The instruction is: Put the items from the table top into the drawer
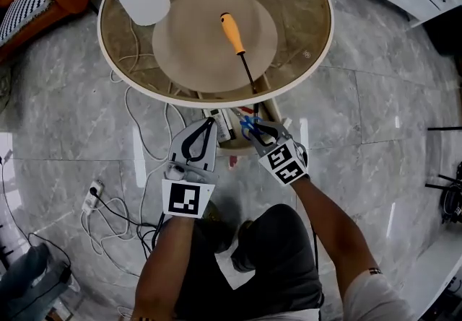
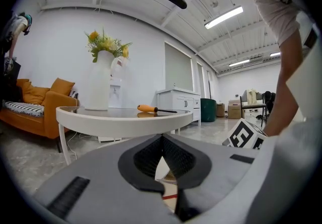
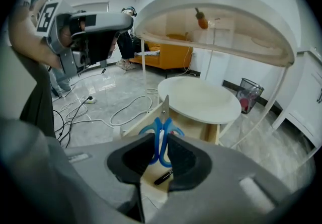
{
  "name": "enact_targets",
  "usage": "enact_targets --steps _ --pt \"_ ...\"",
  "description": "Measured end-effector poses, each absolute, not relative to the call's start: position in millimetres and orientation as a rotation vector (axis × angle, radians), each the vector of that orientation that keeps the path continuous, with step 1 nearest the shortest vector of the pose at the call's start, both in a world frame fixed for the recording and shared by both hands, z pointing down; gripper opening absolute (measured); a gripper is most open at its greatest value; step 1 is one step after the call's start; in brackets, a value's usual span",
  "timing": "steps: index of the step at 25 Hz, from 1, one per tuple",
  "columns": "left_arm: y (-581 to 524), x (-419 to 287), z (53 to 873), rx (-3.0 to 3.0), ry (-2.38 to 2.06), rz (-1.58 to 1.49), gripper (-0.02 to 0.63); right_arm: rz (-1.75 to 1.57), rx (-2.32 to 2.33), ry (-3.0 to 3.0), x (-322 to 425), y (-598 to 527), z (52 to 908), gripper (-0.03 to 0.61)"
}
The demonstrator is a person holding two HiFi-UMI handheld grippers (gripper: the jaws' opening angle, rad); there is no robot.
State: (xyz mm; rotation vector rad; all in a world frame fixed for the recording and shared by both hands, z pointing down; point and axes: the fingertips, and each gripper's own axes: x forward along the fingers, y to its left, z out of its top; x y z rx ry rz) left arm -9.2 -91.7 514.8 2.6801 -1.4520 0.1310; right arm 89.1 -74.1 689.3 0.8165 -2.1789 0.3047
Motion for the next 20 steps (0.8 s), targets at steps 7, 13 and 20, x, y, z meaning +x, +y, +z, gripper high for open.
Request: enact_targets --steps 7,13,20 --pt "-107.1 -4.7 545.0 2.725 -1.398 0.165 0.000 0.319 0.744 -2.110 85.3 -87.9 732.0 0.081" --pt "-116.5 1.4 543.8 2.749 -1.384 0.082 0.000 0.367 0.680 -2.028 87.4 -99.3 767.2 0.081" --pt "-123.3 5.2 532.6 2.764 -1.408 -0.026 0.000 0.365 0.615 -1.960 87.1 -109.2 794.0 0.081"
